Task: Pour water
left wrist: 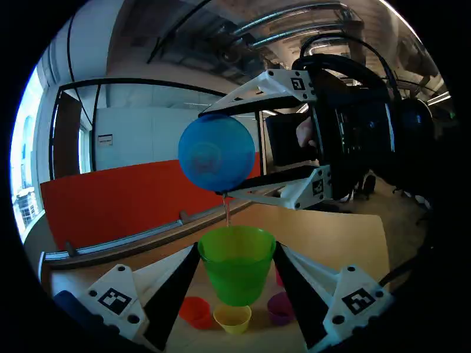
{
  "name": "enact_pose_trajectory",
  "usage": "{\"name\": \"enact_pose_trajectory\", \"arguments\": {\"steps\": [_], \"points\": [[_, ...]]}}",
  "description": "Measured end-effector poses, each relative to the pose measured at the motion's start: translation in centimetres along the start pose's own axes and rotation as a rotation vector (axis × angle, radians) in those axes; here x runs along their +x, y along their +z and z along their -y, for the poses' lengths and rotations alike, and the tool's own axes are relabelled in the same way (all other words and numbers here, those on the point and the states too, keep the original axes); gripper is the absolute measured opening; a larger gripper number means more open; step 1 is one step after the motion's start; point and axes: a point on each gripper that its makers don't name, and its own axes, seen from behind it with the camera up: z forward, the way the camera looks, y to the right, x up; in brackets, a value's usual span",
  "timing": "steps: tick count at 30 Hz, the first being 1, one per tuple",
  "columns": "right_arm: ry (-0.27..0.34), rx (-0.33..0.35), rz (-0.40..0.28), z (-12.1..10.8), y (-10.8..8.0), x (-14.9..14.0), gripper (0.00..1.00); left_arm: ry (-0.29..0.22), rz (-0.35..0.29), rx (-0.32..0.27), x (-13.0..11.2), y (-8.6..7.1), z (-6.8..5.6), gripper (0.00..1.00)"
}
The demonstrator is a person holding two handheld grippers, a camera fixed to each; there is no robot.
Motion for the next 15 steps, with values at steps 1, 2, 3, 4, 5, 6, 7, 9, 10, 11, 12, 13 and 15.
{"name": "enact_pose_trajectory", "arguments": {"steps": [1,2,3,4,5,6,7,9,10,11,12,13,15], "points": [[-0.002,0.000,0.000,0.00,0.00,-0.01,0.92,0.000,0.000,-0.001,0.01,0.01,-0.03,0.88],[-0.004,0.001,0.001,-0.01,0.01,-0.02,0.92,0.000,-0.001,-0.001,0.01,0.01,-0.06,0.88],[-0.006,0.001,0.001,-0.01,0.01,-0.03,0.92,-0.001,-0.001,-0.002,0.02,0.02,-0.09,0.88],[-0.009,0.001,0.001,-0.02,0.02,-0.03,0.92,0.000,-0.002,-0.002,0.01,0.02,-0.11,0.89],[-0.012,0.001,0.001,-0.04,0.02,-0.04,0.92,0.000,-0.002,-0.003,0.00,0.02,-0.12,0.88],[-0.015,0.000,0.002,-0.06,0.03,-0.05,0.92,0.000,-0.002,-0.003,-0.01,0.02,-0.13,0.88],[-0.017,0.001,0.002,-0.07,0.03,-0.05,0.92,0.000,-0.002,-0.003,-0.02,0.02,-0.12,0.88],[-0.021,0.002,0.003,-0.10,0.04,-0.05,0.92,0.001,-0.002,-0.002,-0.04,0.04,-0.10,0.88],[-0.023,0.001,0.003,-0.13,0.05,-0.04,0.92,0.001,-0.002,-0.002,-0.03,0.02,-0.09,0.88],[-0.025,0.001,0.003,-0.15,0.05,-0.02,0.92,0.001,-0.003,-0.002,-0.02,0.01,-0.08,0.88],[-0.027,0.000,0.003,-0.18,0.06,0.00,0.92,0.001,-0.003,-0.002,0.00,-0.01,-0.07,0.88],[-0.028,0.000,0.003,-0.18,0.06,0.01,0.92,0.001,-0.003,-0.002,0.03,-0.04,-0.08,0.88],[-0.029,-0.001,0.003,-0.19,0.06,0.03,0.92,0.001,-0.004,-0.003,0.09,-0.10,-0.08,0.89]]}}
